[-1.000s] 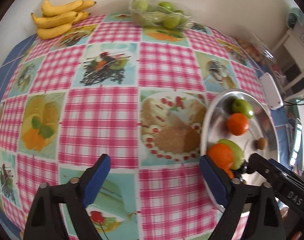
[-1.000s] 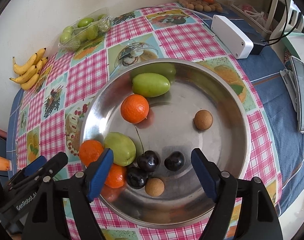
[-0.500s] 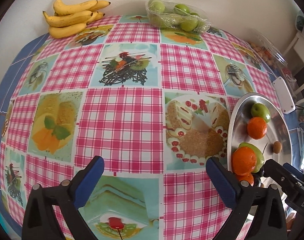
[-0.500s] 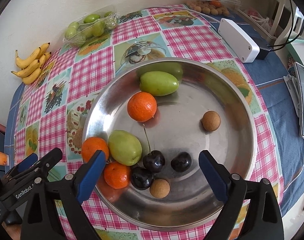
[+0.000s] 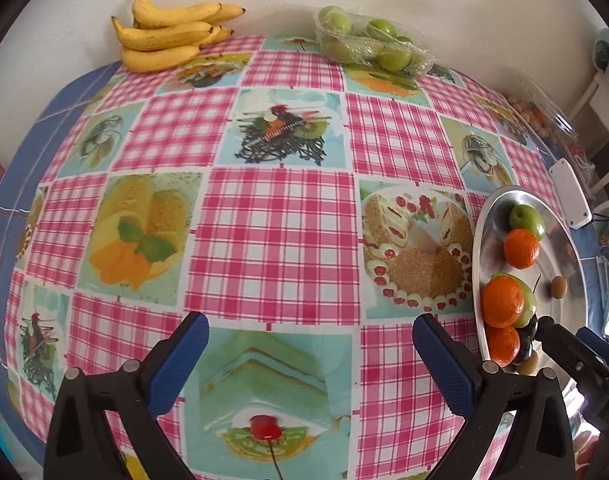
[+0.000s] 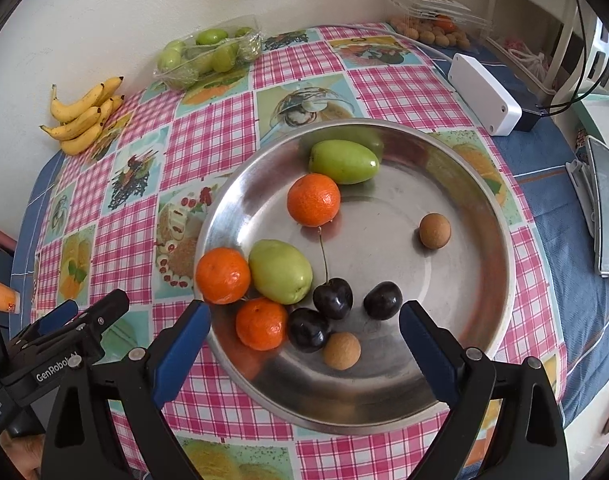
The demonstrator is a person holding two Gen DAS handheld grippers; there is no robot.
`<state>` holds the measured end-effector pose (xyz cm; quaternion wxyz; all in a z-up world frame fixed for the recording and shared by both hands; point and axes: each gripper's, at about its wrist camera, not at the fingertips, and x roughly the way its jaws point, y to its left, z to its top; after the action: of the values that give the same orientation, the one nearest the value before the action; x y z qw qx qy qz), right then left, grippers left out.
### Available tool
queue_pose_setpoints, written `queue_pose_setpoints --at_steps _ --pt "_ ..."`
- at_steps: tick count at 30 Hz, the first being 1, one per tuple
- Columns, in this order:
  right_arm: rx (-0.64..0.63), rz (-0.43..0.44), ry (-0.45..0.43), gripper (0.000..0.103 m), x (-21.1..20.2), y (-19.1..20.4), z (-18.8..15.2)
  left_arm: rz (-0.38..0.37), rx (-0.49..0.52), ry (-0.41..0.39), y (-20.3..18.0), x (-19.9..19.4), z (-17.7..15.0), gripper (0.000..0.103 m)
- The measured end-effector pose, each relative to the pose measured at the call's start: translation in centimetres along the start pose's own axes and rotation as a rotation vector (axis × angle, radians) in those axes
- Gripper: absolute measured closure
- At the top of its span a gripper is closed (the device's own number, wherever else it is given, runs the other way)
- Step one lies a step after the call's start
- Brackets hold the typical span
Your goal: Organize fruits
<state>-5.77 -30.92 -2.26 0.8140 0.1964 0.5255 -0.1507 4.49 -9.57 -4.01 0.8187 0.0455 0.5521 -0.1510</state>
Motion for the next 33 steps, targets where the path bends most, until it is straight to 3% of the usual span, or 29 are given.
queue_pose_setpoints --at_steps 11,18,33 --pt "0.000 0.023 -0.073 0.008 -2.9 0.8 -1.8 0.074 0.034 -0.108 0.7 -4.6 -1.4 0.000" --pt "-0.012 0.032 -0.098 0.008 -4.2 1.2 -3.2 0.200 0.127 -0.152 -1.0 -6.4 -3.4 0.000" --pt "-0.010 0.031 -0.122 0.007 -5.2 0.9 -4.5 0.177 0.148 -0.188 -1.7 -8.5 -5.8 0.000"
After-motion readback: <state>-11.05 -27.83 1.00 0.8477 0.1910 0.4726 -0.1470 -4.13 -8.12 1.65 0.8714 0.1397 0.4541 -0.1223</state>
